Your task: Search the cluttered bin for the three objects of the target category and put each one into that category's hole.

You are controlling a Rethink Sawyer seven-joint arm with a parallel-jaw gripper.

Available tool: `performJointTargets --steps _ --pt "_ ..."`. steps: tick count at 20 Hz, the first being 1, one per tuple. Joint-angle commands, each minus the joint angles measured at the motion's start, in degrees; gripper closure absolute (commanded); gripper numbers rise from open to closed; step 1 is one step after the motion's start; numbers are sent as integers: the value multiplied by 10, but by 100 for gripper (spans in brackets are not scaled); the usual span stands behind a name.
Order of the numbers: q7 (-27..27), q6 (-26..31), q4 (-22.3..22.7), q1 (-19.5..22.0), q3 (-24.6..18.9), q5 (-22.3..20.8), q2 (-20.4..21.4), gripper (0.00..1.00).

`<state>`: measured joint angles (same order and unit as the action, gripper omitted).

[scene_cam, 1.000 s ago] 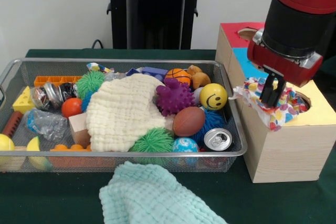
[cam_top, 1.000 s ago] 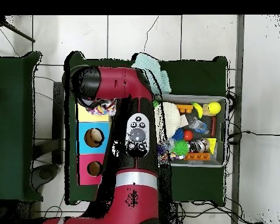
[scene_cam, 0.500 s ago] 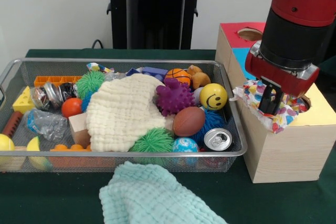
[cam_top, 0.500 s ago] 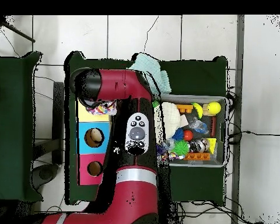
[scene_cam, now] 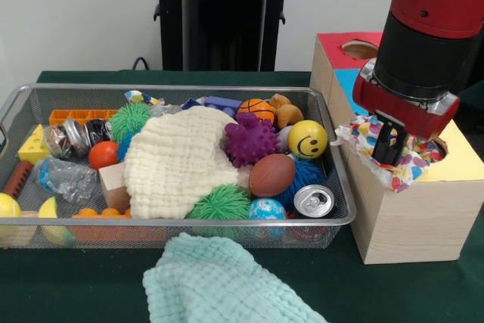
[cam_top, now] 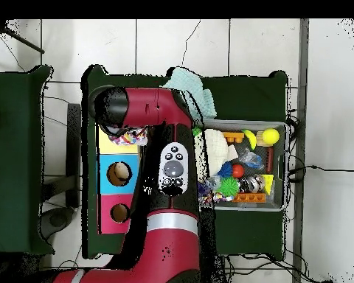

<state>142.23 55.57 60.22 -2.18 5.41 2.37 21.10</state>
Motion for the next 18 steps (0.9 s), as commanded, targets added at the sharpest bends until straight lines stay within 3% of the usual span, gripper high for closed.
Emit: performJointTargets --steps 1,11,18 --pt "0 -7 44 9 -32 -16 -24 100" --pt "27 18 48 -4 -27 -5 -14 100" --pt "57 10 103 -24 -22 9 23 100"
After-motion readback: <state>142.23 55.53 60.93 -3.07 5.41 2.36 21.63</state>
